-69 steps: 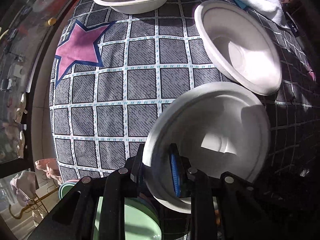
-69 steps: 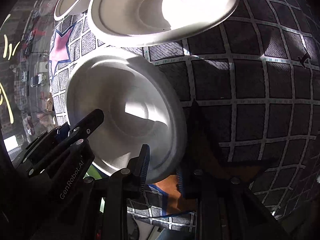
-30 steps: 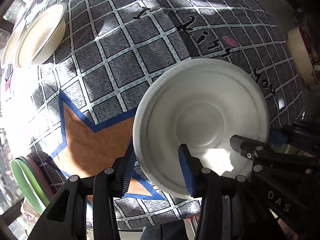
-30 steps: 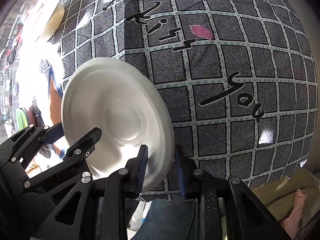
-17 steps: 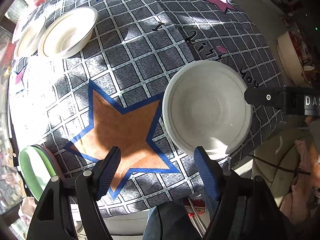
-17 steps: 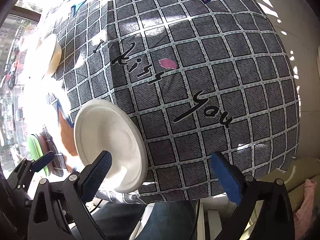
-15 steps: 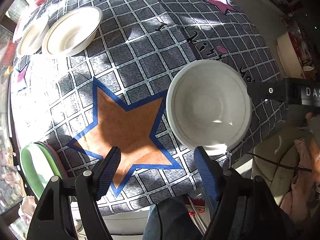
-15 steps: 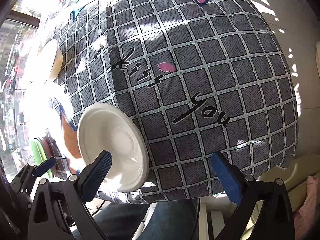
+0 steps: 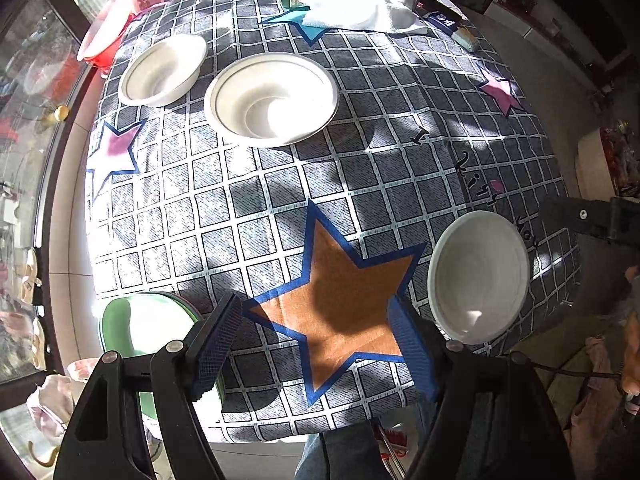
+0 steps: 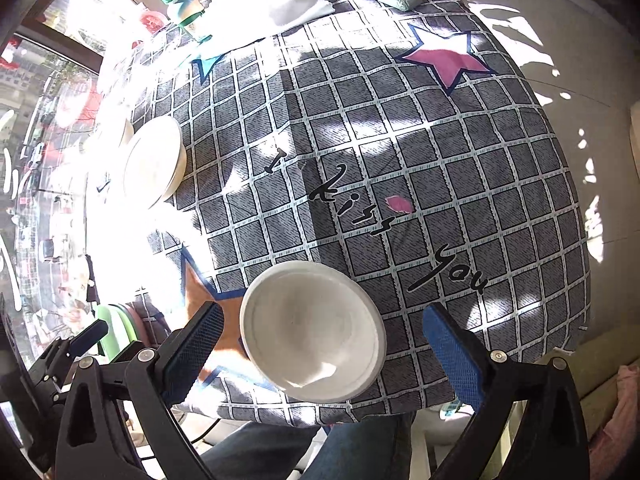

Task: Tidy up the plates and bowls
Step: 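Lower the white bowl onto the cloth and open both grippers, then move both grippers to a second white paper bowl and close on its rim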

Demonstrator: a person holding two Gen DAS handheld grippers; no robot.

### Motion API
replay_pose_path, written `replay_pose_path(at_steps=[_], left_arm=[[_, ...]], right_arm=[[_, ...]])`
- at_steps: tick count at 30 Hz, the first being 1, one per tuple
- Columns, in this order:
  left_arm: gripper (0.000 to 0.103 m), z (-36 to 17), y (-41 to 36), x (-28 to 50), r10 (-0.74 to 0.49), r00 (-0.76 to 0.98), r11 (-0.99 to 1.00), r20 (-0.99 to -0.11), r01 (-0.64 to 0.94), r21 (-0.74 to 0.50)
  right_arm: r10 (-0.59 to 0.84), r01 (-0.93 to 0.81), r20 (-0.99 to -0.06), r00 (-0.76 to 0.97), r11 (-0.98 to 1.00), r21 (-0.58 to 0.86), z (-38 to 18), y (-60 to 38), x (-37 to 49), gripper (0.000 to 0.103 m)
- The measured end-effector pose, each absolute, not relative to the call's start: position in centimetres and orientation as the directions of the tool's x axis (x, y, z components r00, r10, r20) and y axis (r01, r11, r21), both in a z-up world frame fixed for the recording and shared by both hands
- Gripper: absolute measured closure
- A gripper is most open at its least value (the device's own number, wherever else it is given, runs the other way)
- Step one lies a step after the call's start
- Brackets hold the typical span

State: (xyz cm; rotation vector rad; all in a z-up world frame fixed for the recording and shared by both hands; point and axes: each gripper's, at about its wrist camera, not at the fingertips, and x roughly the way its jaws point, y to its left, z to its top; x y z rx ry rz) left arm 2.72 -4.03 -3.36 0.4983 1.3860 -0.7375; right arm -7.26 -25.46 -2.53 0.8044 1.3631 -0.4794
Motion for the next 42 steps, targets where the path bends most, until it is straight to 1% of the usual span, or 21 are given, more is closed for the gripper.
replay_pose_path(at_steps=[1,2,4,6,11,14,20,25,30,36,40,42], left_arm=[[0.024,-3.0,-3.0,3.6,-0.175,0.031,0.694,-0.984,0.713,-0.101],[0.024,-2.1,-0.3,5.3,-0.177,0.039,0.703,-0.983,0.704,-0.099],[0.024,-3.7,1.2,8.8,-0.173,0.056,0.725,-0.983,0.683,-0.089],[0.024,-4.1,0.7,10.1,-0.178,0.073,0.752,-0.981,0.653,-0.088],[0.024,-4.3,-1.0,11.7,-0.147,0.104,0.826,-0.984,0.56,-0.065],[0.024,-5.2,-0.8,13.8,-0.101,0.11,0.872,-0.989,0.488,-0.035],[0.024,-7.7,-1.3,17.7,-0.062,0.081,0.933,-0.995,0.358,-0.029],[0.024,-9.7,-3.7,20.0,-0.032,0.099,0.939,-0.995,0.345,0.004],[0.024,-11.4,-5.7,21.7,-0.027,0.118,0.942,-0.993,0.334,0.014],[0.024,-13.3,-7.2,23.0,-0.021,0.126,0.942,-0.992,0.335,0.023],[0.024,-14.8,-7.5,23.4,-0.009,0.116,0.944,-0.993,0.328,0.03],[0.028,-15.3,-7.4,23.6,-0.018,0.095,0.949,-0.995,0.315,0.013]], right_arm=[[0.136,0.712,-0.974,0.179,0.665,0.224,-2.6,-23.6,-7.3,0.003],[0.129,0.703,-0.975,0.182,0.676,0.221,-2.2,-23.3,-6.4,0.003],[0.122,0.683,-0.975,0.184,0.698,0.216,-2.1,-22.7,-4.8,0.003],[0.128,0.657,-0.97,0.207,0.716,0.234,-2.0,-22.4,-2.9,0.003],[0.134,0.586,-0.973,0.19,0.779,0.222,-2.2,-22.1,2.0,0.003],[0.159,0.554,-0.974,0.162,0.802,0.223,-3.7,-21.9,5.0,0.003],[0.18,0.501,-0.977,0.11,0.839,0.211,-7.2,-21.7,10.1,0.003],[0.17,0.472,-0.981,0.097,0.859,0.196,-9.7,-22.2,12.9,0.003],[0.182,0.455,-0.979,0.091,0.867,0.204,-12.1,-22.8,14.4,0.003],[0.221,0.426,-0.97,0.096,0.872,0.241,-14.1,-22.6,15.0,0.003],[0.209,0.406,-0.974,0.087,0.885,0.226,-15.2,-22.3,15.3,0.003],[0.199,0.399,-0.977,0.081,0.891,0.214,-15.5,-22.1,15.2,0.012]])
